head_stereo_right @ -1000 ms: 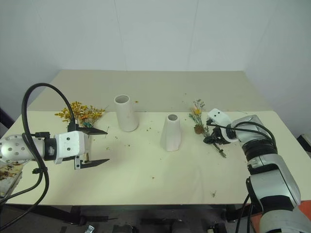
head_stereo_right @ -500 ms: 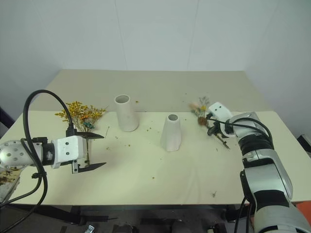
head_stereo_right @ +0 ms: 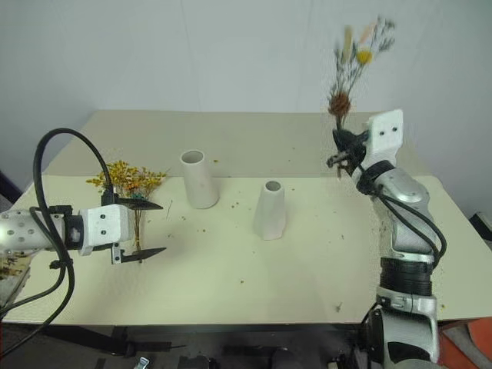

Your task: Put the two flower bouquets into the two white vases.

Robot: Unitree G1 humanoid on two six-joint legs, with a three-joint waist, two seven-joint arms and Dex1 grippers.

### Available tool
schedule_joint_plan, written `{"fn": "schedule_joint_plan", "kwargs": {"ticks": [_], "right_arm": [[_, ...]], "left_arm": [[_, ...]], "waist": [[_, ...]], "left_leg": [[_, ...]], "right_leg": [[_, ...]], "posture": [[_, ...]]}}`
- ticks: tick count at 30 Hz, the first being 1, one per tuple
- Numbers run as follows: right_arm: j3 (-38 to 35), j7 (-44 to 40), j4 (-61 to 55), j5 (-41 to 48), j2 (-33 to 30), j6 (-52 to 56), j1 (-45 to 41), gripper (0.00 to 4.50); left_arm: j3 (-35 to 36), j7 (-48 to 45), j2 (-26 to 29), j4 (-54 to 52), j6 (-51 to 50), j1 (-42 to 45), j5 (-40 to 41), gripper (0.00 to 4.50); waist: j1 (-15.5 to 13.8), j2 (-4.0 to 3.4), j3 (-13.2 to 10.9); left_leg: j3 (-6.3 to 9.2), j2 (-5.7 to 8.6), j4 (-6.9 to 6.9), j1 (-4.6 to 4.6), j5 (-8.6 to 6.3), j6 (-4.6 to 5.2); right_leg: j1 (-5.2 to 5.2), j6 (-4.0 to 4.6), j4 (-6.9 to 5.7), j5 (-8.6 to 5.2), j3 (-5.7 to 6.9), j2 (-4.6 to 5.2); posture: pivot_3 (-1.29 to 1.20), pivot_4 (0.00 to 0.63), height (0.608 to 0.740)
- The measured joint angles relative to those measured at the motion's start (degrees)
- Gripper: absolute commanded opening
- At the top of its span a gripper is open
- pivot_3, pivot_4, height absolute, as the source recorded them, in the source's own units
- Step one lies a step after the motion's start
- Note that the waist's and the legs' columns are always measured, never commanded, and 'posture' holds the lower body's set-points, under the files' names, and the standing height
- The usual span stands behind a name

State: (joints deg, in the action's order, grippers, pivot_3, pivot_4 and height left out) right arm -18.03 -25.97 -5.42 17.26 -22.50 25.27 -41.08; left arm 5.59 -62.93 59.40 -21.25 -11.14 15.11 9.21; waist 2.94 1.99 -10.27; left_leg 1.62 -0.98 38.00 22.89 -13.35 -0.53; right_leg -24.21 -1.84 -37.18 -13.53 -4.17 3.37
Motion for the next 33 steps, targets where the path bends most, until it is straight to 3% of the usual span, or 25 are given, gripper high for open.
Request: {"fn": "schedule_joint_plan", "kwargs": {"ticks": [5, 11, 21, 33], "right_arm": [[-3.68, 4.64, -6.56, 13.41, 5.66, 5.97, -1.14, 0.04], [-2.12, 5.93, -10.42, 18.98, 6.99, 7.85, -0.81, 0.04], [3.91, 5.56, -10.95, 22.15, 10.31, 7.67, 2.03, 0.04], [8.27, 2.44, -8.89, 17.65, 9.59, 2.01, 6.09, 0.04]], "left_arm": [[-0.27, -0.58, 0.0, 1.14, 0.76, 1.04, -0.01, 4.5], [-0.23, -0.56, 0.01, 0.5, 0.28, -0.19, 0.0, 4.5], [0.63, 0.03, 0.29, -1.83, -1.69, -2.56, 0.02, 4.5], [1.48, 0.55, 0.51, -2.73, -2.28, -3.49, 0.02, 4.5]], "waist": [[-0.18, -0.01, 0.0], [-0.23, -0.03, 0.0], [-0.19, -0.03, 0.0], [-0.21, -0.03, 0.0]], "left_leg": [[0.01, 0.0, 0.0, 0.02, 0.0, 0.0], [0.0, 0.01, 0.0, 0.01, 0.0, 0.0], [0.0, 0.0, 0.0, 0.02, 0.0, 0.0], [-0.01, -0.01, 0.0, -0.02, 0.0, 0.0]], "right_leg": [[-0.01, 0.0, 0.02, 0.0, 0.02, 0.01], [-0.02, 0.0, 0.01, 0.0, 0.01, 0.01], [-0.04, 0.0, 0.02, -0.01, 0.01, 0.0], [-0.01, 0.0, 0.02, -0.01, 0.01, -0.01]], "posture": [[0.0, 0.15, 0.74], [0.0, 0.15, 0.74], [0.0, 0.15, 0.74], [0.0, 0.15, 0.74]]}}
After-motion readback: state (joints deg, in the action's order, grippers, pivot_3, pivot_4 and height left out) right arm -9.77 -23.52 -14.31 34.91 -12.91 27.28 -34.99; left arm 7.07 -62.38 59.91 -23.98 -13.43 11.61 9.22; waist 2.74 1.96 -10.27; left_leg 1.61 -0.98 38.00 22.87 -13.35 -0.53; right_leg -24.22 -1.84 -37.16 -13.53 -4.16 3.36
